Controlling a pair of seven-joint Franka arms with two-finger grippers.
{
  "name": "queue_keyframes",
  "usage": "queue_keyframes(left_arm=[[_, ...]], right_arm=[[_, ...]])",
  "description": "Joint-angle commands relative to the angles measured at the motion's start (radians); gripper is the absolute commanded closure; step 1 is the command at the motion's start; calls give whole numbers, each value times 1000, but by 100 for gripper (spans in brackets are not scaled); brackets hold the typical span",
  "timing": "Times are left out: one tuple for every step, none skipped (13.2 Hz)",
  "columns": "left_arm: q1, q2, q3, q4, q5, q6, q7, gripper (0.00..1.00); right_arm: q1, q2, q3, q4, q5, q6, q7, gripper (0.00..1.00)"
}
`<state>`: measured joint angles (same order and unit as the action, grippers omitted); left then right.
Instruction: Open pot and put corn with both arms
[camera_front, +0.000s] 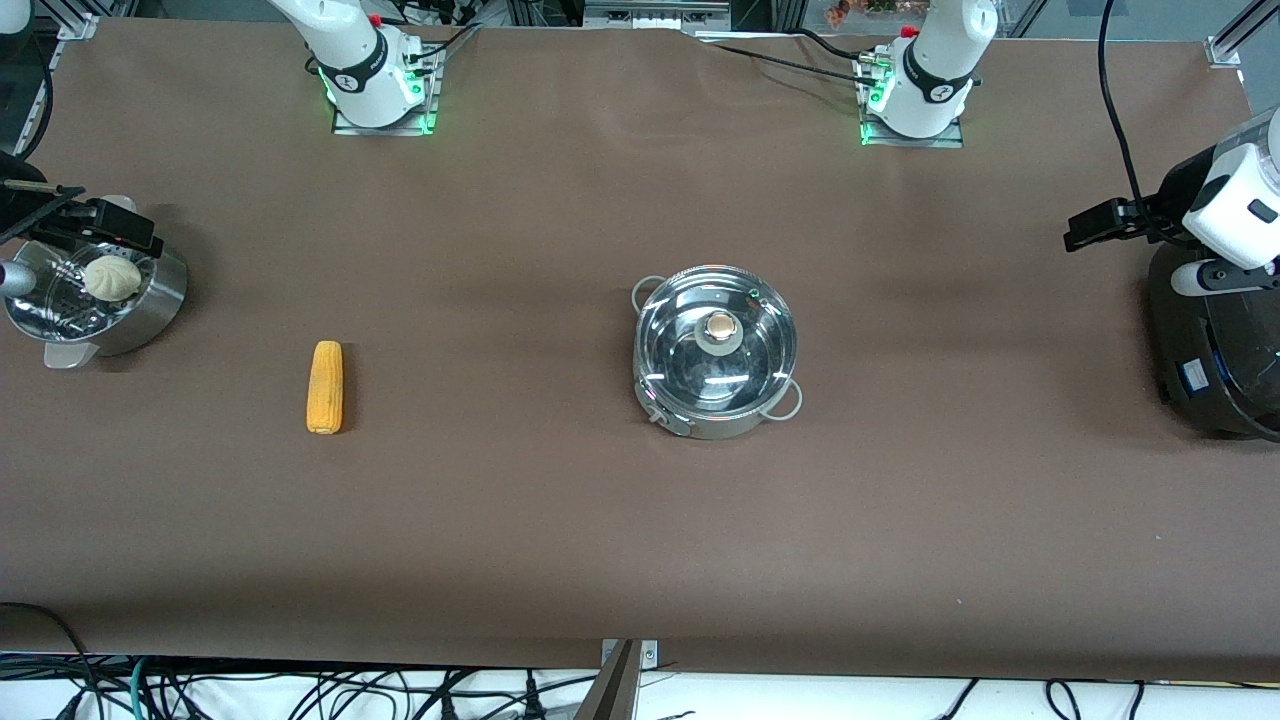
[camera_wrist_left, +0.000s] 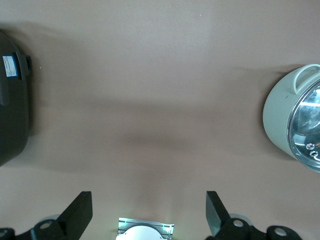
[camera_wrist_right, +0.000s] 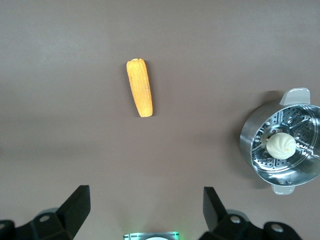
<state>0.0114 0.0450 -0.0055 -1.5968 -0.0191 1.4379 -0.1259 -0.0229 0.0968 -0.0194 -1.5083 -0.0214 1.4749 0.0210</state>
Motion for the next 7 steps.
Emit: queue_keyframes(left_arm=[[-1, -14, 2, -9, -22, 3, 29, 0], [-1, -16, 2, -9, -22, 1, 29, 0], [-1, -16, 2, -9, -22, -1, 29, 0], [-1, -16, 2, -9, -22, -1, 29, 0], [-1, -16, 2, -8, -22, -1, 29, 0], [-1, -16, 2, -6, -22, -1, 29, 0], [-1, -16, 2, -6, -22, -2, 29, 0]], right_arm=[[-6, 8, 6, 20, 6, -5, -9, 0], [-6, 8, 6, 20, 6, -5, -9, 0], [-6, 8, 6, 20, 5, -4, -10, 0], [-6, 8, 6, 20, 6, 2, -12, 0], [-6, 8, 6, 20, 6, 2, -12, 0], [-6, 8, 6, 20, 6, 2, -10, 0], [-6, 8, 6, 20, 6, 2, -12, 0]])
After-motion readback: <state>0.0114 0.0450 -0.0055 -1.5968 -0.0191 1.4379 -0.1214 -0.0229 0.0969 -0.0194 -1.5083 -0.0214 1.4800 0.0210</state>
